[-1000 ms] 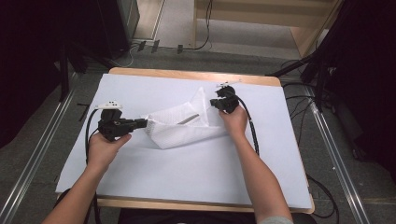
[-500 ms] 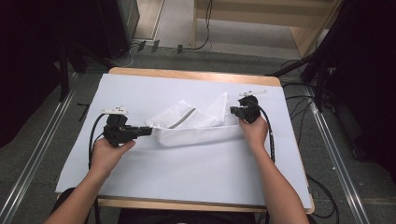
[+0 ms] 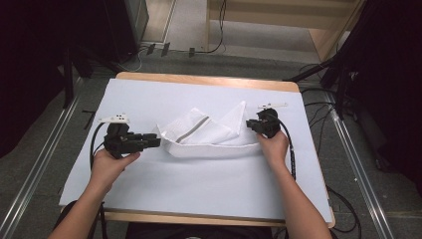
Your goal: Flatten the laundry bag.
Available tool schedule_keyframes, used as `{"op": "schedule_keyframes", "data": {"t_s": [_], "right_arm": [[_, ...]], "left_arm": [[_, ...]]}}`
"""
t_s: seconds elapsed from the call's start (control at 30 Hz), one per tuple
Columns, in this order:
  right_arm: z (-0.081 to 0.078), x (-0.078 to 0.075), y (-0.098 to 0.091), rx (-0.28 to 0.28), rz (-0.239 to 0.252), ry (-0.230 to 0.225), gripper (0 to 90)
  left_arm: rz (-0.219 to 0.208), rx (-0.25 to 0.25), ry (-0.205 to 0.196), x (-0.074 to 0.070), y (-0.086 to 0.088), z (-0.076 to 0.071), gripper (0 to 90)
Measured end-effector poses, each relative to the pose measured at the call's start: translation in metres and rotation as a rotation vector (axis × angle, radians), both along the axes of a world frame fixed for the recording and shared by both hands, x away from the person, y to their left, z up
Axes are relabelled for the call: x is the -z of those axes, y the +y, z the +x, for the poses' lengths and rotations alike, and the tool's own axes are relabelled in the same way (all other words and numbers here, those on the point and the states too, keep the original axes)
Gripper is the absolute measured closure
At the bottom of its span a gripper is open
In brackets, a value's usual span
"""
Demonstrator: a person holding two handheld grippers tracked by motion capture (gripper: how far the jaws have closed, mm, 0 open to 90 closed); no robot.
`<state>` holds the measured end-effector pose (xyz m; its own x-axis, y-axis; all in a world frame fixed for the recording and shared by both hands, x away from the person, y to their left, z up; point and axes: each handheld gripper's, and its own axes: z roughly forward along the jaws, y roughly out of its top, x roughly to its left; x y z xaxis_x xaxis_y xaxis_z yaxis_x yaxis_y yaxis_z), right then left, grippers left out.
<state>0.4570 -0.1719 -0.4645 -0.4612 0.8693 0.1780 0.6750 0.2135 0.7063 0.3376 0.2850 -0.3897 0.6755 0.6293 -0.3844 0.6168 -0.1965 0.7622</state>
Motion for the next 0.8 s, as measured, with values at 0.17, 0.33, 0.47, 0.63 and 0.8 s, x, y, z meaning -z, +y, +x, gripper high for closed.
{"op": "schedule_keyframes", "data": {"t_s": [0.17, 0.33, 0.47, 0.63, 0.8], "right_arm": [[-0.009, -0.015, -0.004, -0.015, 0.016, -0.026, 79.9], [-0.026, -0.023, -0.003, -0.074, 0.014, -0.016, 86.6], [-0.04, -0.026, -0.003, -0.11, 0.015, -0.011, 88.2], [-0.053, -0.026, -0.001, -0.136, 0.031, 0.003, 88.2], [-0.065, -0.025, 0.003, -0.16, 0.025, 0.009, 88.2]], "left_arm": [[0.047, -0.028, 0.015, -0.006, 0.007, 0.008, 62.6], [0.078, -0.065, 0.019, -0.014, 0.016, 0.022, 66.3], [0.087, -0.07, 0.028, -0.021, 0.02, 0.035, 71.9], [0.083, -0.06, 0.056, -0.022, 0.017, 0.059, 78.6], [0.086, -0.04, 0.082, -0.015, 0.007, 0.081, 84.1]]}}
